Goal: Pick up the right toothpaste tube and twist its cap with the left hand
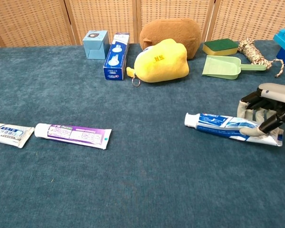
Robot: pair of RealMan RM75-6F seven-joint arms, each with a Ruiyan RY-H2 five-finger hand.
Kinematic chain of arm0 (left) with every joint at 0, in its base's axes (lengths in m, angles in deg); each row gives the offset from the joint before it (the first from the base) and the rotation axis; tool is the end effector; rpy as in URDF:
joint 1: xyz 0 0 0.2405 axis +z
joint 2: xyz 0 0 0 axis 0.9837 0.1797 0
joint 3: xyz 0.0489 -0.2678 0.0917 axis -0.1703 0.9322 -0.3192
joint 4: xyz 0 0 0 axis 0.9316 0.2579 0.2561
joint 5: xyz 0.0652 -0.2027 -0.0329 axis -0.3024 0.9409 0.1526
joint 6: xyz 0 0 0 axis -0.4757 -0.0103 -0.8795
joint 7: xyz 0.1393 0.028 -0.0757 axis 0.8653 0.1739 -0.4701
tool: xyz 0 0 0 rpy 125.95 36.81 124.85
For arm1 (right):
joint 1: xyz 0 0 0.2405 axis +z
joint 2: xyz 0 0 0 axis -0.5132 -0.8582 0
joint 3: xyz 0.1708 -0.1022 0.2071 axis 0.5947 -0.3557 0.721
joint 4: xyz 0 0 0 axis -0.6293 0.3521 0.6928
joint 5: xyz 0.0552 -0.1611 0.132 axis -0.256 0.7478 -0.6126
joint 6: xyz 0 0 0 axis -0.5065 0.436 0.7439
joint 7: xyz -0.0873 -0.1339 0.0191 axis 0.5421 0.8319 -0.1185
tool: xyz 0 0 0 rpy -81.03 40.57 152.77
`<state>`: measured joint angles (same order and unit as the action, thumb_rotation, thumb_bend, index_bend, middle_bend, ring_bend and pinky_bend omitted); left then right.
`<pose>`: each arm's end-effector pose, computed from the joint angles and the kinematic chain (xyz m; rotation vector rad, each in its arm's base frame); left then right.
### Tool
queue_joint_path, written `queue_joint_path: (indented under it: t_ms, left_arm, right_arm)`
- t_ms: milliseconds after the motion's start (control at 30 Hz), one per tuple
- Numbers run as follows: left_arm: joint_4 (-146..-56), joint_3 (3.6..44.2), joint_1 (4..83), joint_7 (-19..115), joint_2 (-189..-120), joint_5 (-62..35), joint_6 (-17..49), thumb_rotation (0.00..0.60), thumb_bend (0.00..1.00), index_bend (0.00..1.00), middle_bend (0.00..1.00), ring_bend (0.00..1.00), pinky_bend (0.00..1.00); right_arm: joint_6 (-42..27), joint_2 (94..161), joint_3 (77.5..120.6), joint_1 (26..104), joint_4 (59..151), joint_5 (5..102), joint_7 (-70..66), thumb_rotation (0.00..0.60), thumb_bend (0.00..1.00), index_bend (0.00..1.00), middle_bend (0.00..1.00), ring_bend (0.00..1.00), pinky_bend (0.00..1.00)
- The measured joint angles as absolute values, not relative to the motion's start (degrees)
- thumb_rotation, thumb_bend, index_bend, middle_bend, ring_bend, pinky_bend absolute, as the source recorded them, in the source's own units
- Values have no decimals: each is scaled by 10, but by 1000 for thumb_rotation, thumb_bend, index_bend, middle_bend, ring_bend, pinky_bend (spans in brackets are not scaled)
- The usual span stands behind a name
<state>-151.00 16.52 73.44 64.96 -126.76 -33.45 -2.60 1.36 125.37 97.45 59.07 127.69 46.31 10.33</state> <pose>-0.2485 0.1890 0.1711 -1.4152 -1.0465 -0.8886 -0.2479 -0.3081 -0.0035 1.5743 -1.4768 0.8467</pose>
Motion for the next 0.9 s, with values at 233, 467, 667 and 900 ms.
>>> queue_joint_path:
  t_ms: [233,467,667,900]
  left_arm:
    - [-1517,173,716,652,-1262,-328,-2,600,334,163,87,9,75]
    - [-1520,184,687,651,-1264,-313,38,600,333,179,117,70,173]
    - [-1516,202,644,646,-1279,-286,93,600,334,181,126,85,207]
    - [-1500,231,577,625,-1301,-244,172,600,334,182,129,89,218]
  right_arm:
    - [56,1216,988,574,1293,509,-56,600,640,917,710,663,712]
    - [95,1172,999,555,1314,573,-225,600,640,919,719,683,722]
    - [109,1143,1005,545,1332,629,-328,600,641,919,719,689,723]
    - [115,1128,1007,549,1358,659,-380,600,644,919,719,697,728]
